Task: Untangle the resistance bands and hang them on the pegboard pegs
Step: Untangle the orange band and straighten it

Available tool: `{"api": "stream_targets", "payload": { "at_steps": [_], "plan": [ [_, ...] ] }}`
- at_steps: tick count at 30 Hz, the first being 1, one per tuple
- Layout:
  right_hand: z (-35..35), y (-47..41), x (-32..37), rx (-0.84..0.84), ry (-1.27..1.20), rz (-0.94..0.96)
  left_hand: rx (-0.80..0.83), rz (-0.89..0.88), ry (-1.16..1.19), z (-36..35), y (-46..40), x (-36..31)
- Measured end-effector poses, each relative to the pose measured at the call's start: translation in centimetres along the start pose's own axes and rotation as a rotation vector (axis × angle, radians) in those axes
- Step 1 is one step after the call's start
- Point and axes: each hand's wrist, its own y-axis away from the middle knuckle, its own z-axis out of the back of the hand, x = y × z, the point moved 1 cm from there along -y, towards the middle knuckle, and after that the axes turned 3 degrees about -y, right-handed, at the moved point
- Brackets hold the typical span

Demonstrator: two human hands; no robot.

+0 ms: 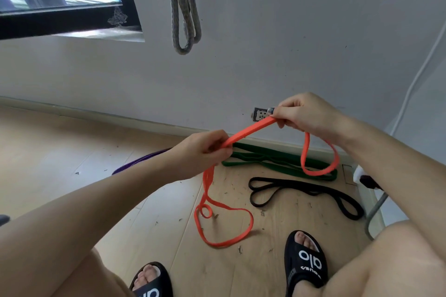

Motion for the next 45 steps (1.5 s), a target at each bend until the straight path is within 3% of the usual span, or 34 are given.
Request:
{"api": "stream_targets", "payload": {
  "at_steps": [5,10,16,22,32,41,45],
  "plan": [
    [0.3,0.2,-0.8,0.007,0.054,-0.001,0.064,0.001,0.118,0.9,-0.1,0.1],
    [0.8,0.2,-1.4,0.025,0.025,-0.024,0.012,0.07,0.457,1.4,-0.1,-0.5],
    [0.5,0.2,-1.5,0.1,-0.003,-0.053,-0.025,0.089,0.582,1.8,0.0,-0.9],
    [0.6,0.3,-1.6,0.126,-0.039,-0.029,-0.055,0.122,0.35,1.7,0.0,-0.7],
    [-2.0,0.3,0.6,0.246,-0.103,0.048,-0.032,0.093,0.392,1.2,-0.5,-1.5],
    [-2.5,0.5,1.2,0.265,0.001,0.102,0.025,0.06,0.264,1.0,-0.5,-0.8],
    [-2.0,0.3,0.9,0.254,0.03,0.092,0.068,0.049,0.086,0.7,-0.4,-0.4]
  ]
}}
